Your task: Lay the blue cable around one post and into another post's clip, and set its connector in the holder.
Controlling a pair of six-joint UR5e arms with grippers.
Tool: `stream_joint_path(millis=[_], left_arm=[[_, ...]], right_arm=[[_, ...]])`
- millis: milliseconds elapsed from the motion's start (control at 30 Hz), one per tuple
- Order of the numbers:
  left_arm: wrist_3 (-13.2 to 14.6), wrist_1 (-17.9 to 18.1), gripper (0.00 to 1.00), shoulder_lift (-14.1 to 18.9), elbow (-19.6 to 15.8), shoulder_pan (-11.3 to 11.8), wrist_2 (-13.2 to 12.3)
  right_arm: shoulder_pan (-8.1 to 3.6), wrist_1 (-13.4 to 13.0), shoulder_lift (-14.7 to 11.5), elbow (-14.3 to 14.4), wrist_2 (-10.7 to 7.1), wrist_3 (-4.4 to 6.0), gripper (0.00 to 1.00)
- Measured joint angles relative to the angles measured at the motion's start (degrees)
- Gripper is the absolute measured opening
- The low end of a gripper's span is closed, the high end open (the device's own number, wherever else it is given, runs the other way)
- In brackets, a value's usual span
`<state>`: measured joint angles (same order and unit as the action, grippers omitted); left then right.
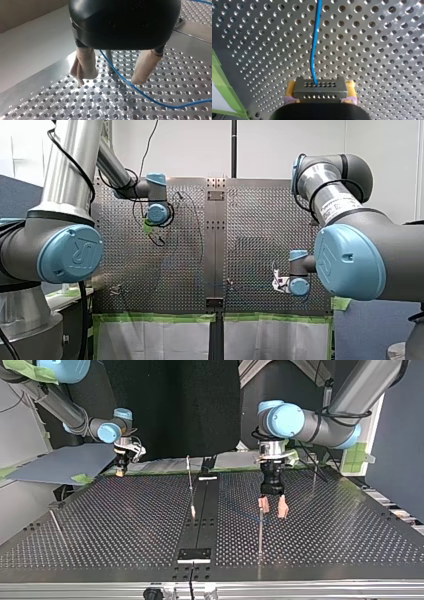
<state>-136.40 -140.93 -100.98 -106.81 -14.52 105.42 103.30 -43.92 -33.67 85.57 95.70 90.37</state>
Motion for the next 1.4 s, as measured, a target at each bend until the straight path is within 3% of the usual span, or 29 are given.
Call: stream_joint_path(millis=[267, 700, 1033, 1233, 1400], left_arm=[[-4.0, -0.9, 1.0, -1.1, 2.1, -0.5, 0.6], [-10.7, -4.4, 1.0, -7.2, 8.7, -0.8, 2.9], [-16.2, -5.6, 1.0, -7.8, 11.7, 0.3, 3.0], [-19.1, -5.8, 1.0, -7.9, 11.8, 0.7, 2.7], [-19.6, -5.8, 1.0, -7.9, 11.8, 0.6, 2.4]], right_arm=[[0.15, -0.2, 0.0, 0.0, 0.07, -0.2, 0.0], [0.17, -0.5, 0.1, 0.0, -0.06, -0.26, 0.0], [-0.1, -0.2, -0.1, 0.0, 1.07, -0.66, 0.0], [0.3, 1.5, -1.9, 0.0, 2.14, -1.18, 0.0], [0.8, 3.9, -4.6, 0.0, 2.58, -0.49, 0.0]])
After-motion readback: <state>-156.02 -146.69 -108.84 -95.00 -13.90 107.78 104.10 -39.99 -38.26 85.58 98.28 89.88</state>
